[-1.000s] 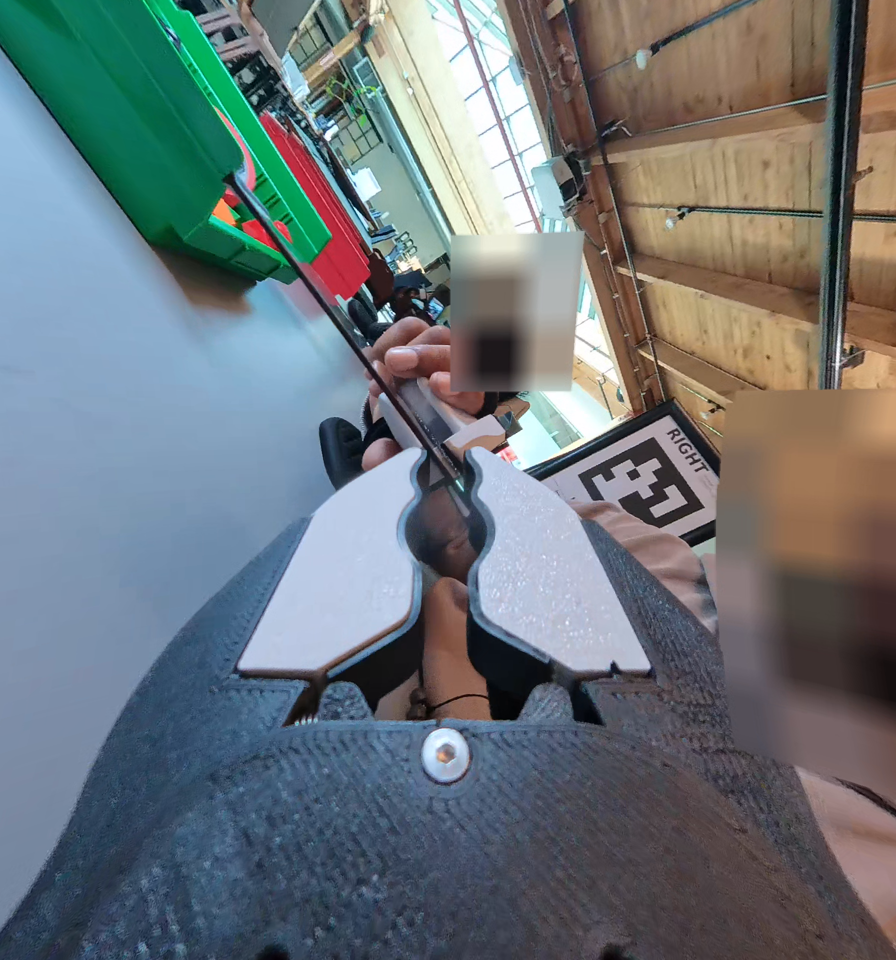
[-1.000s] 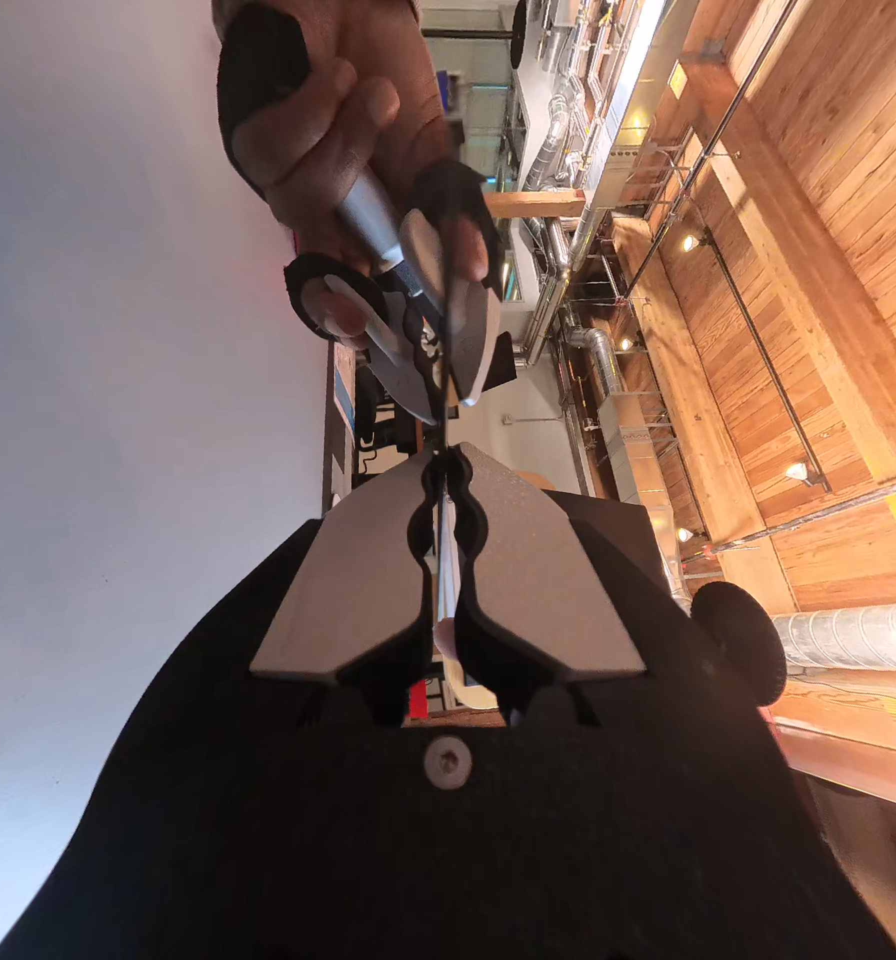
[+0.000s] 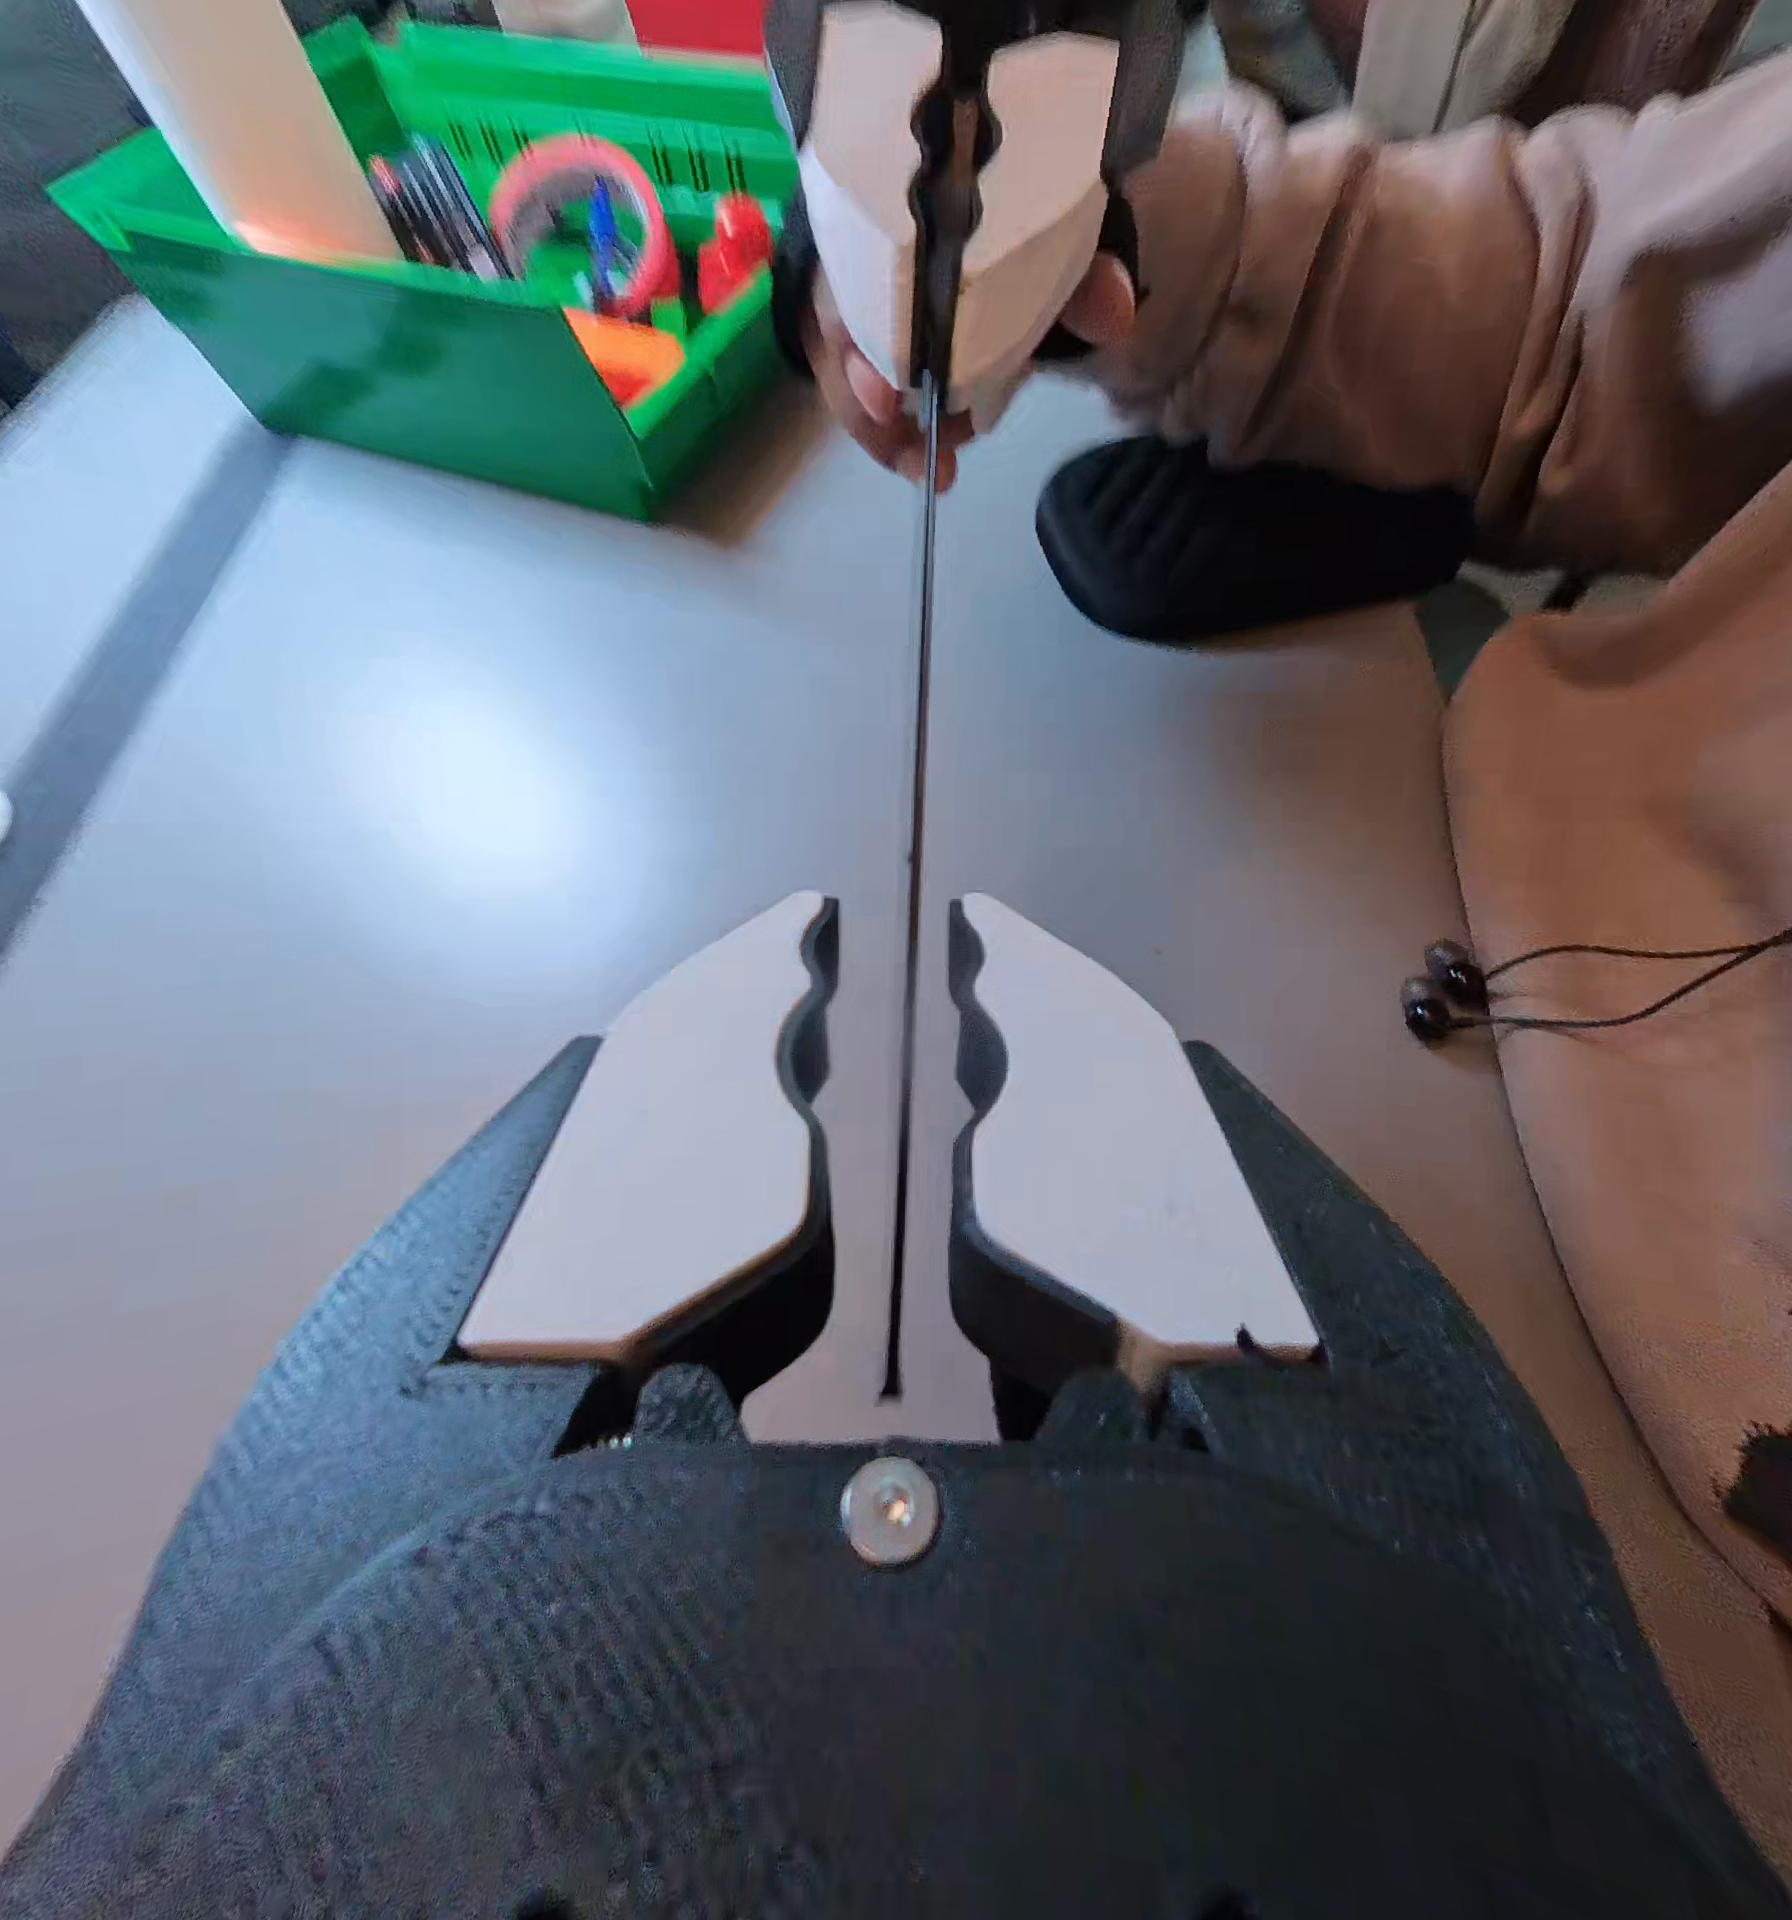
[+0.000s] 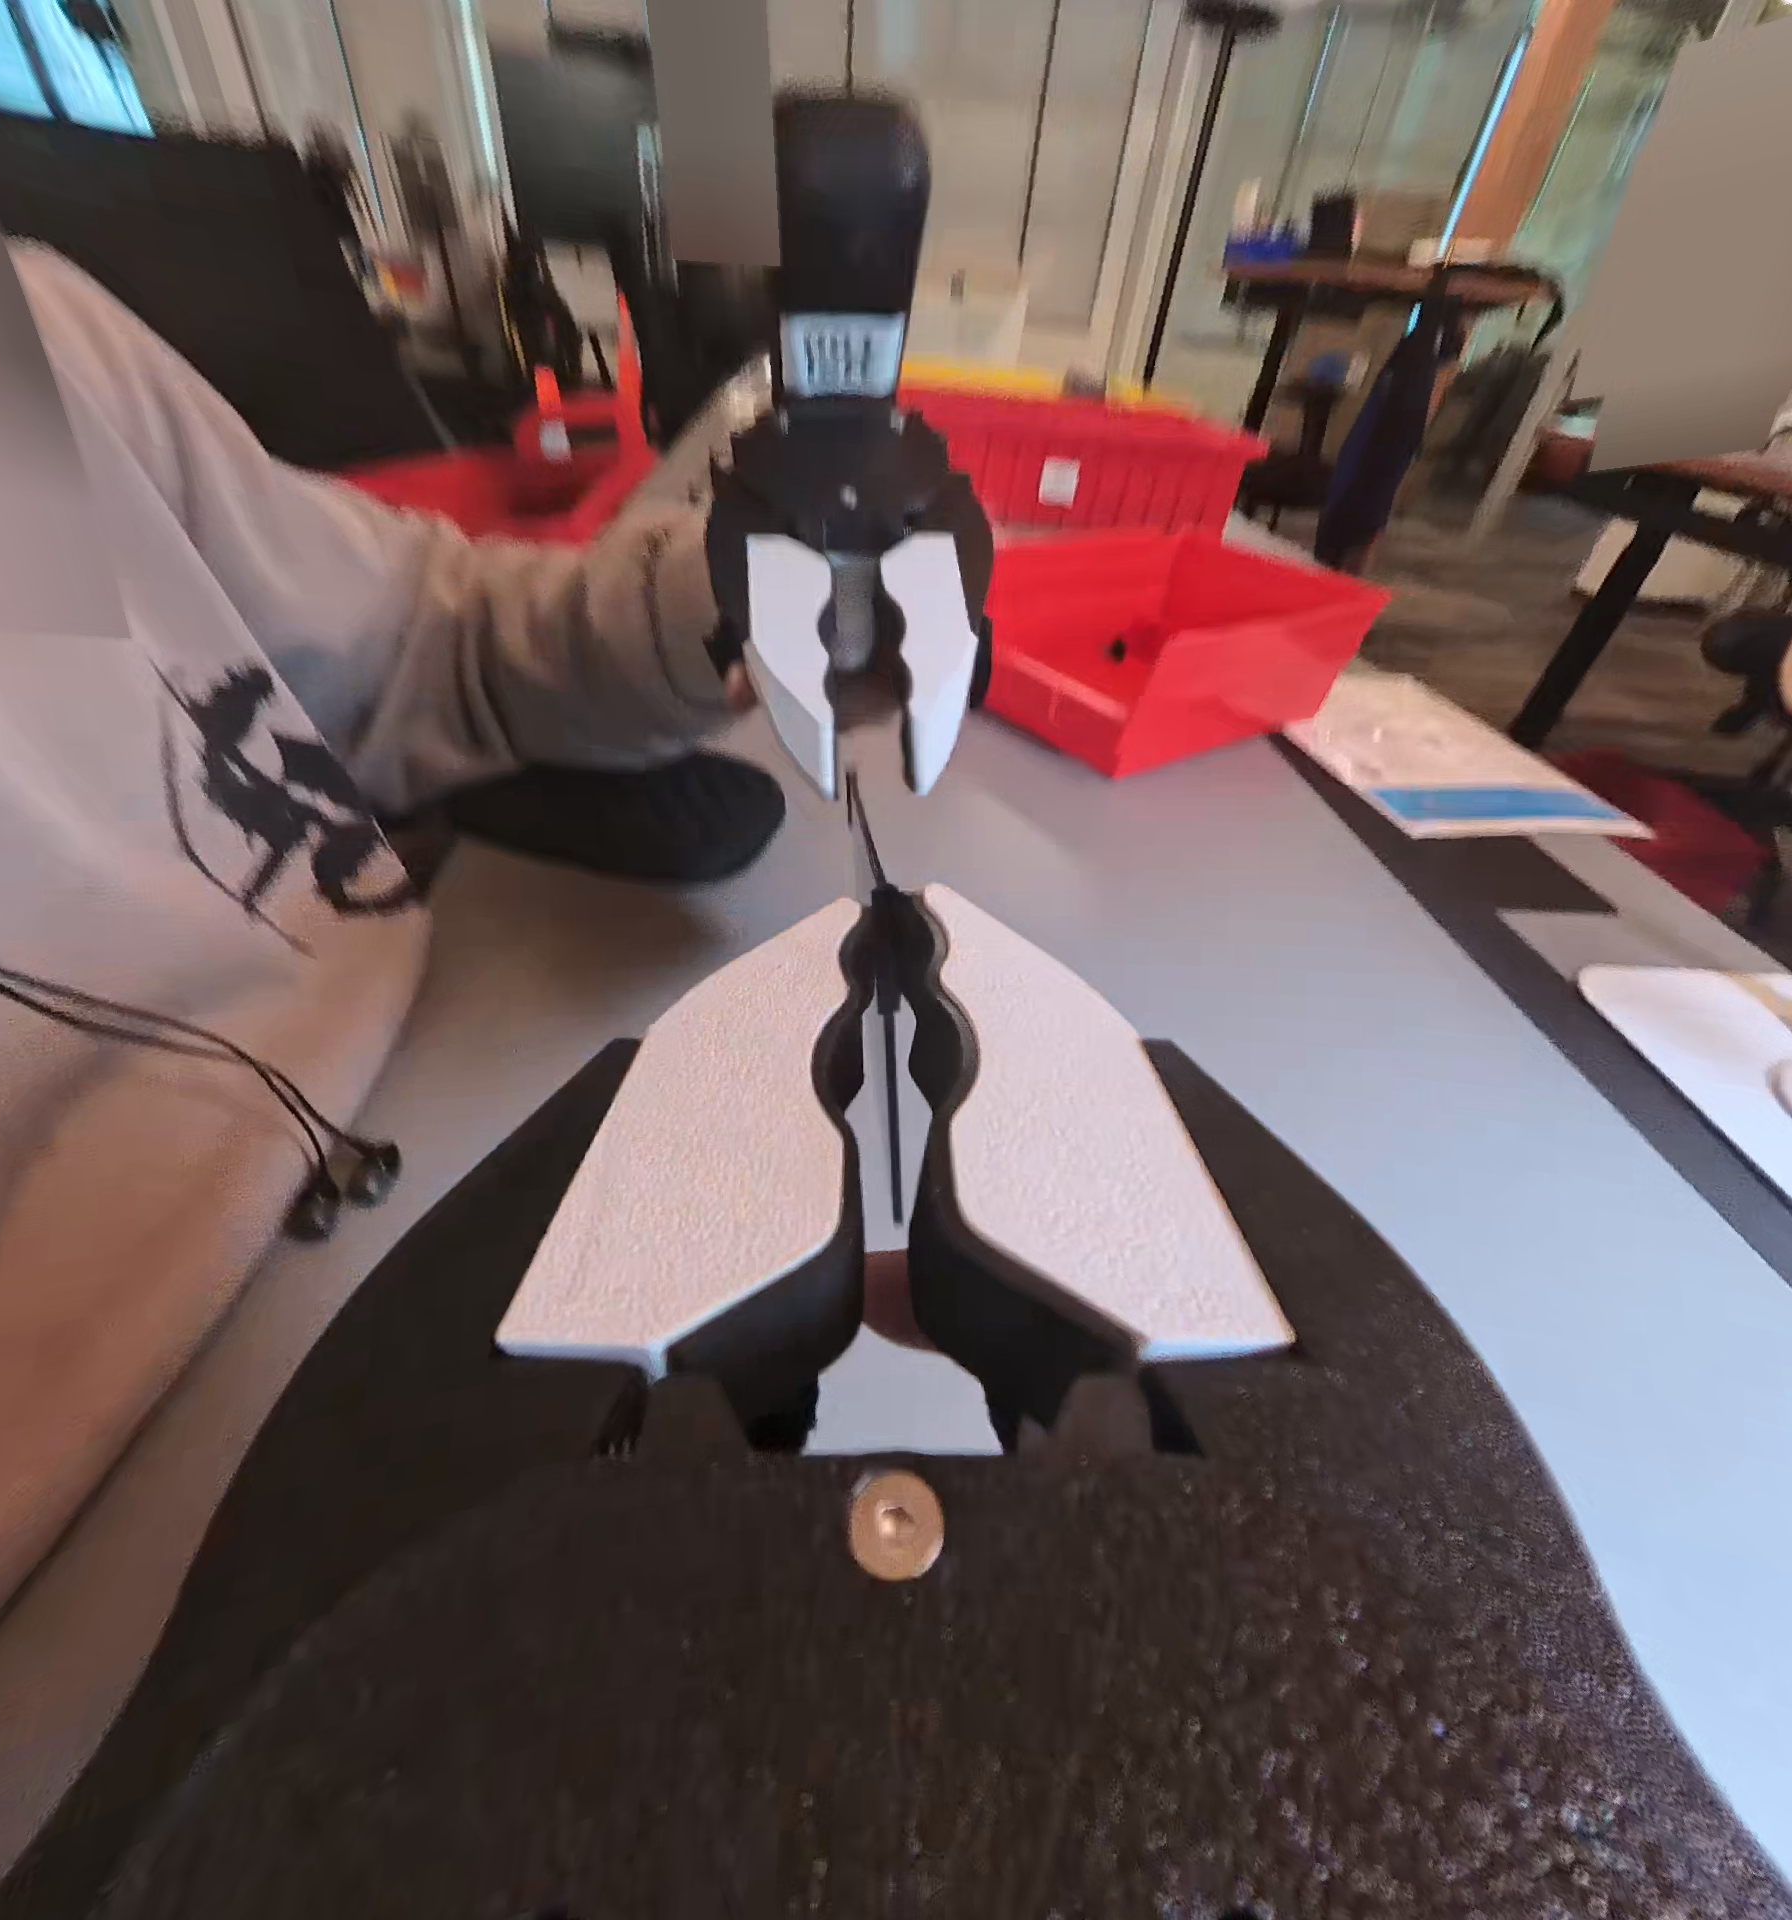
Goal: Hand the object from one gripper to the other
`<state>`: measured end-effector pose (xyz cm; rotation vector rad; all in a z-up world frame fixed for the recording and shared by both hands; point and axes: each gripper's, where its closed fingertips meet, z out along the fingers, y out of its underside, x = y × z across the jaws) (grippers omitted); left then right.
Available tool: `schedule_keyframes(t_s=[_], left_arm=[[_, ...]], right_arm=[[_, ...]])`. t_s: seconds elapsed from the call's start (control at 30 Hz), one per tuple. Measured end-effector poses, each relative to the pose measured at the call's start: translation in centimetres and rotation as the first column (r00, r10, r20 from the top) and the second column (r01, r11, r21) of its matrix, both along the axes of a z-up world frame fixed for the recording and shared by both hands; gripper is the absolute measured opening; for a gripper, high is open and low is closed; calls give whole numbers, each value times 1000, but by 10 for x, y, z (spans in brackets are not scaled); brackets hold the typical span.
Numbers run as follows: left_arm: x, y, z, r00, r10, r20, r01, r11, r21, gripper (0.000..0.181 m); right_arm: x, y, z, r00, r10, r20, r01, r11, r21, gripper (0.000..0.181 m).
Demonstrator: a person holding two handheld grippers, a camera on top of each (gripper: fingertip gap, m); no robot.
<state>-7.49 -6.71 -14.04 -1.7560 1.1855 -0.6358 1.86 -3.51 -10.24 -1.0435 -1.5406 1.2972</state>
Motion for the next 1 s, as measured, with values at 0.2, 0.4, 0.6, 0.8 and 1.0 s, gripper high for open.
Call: schedule_keyframes(t_s=[0.2, 0.4, 0.6, 0.8, 1.0], left_arm=[[-32, -16, 66, 874, -160, 459, 128, 987, 100, 31], [-24, -14, 59, 857, -188, 480, 146, 982, 123, 27], [-5, -20, 49, 877, -204, 435, 187, 979, 82, 5], [-20, -8, 46, 939, -108, 325, 93, 994, 61, 4], [-32, -9, 11, 995, -93, 20, 93, 995, 32, 4]], right_arm=[[26, 12, 51, 961, -9, -275, -44, 981, -187, 4], [46, 27, 71, 919, -59, -390, -50, 963, -265, 4], [42, 27, 67, 921, -60, -386, -52, 961, -273, 4], [32, 40, 35, 972, -139, -190, 110, 981, -158, 6], [16, 38, -14, 958, -259, 123, 233, 954, 190, 30]])
